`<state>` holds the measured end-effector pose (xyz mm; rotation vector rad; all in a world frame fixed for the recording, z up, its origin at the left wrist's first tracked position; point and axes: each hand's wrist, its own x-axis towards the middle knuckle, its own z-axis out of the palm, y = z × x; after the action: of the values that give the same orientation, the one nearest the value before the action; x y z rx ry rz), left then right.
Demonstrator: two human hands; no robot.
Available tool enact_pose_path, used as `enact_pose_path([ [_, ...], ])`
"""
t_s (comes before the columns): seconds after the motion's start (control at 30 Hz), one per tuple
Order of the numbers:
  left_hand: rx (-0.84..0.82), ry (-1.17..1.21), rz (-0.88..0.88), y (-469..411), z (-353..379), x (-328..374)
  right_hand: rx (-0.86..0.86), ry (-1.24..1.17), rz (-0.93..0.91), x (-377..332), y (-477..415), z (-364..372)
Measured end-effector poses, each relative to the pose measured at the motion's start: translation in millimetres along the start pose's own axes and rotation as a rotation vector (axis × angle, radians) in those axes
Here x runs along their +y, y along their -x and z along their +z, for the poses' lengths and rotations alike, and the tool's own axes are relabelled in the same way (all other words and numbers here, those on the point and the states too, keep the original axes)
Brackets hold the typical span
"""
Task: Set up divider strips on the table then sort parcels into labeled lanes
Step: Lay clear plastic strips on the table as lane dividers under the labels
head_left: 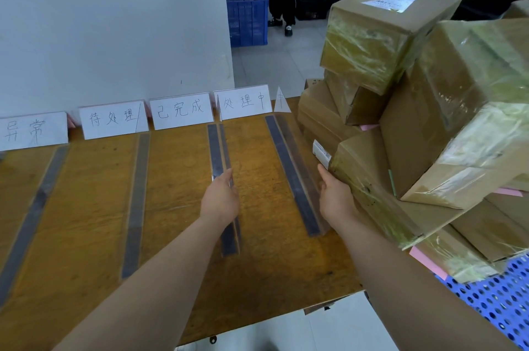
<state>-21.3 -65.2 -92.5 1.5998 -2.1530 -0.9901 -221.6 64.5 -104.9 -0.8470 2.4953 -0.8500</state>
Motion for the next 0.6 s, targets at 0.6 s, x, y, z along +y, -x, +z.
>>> enact_pose_path([
  [0.6, 0.004, 0.016, 0.006, 2.1, -5.5, 0.1, 0.05, 0.116, -0.044, -1.4, 0.4, 0.8],
])
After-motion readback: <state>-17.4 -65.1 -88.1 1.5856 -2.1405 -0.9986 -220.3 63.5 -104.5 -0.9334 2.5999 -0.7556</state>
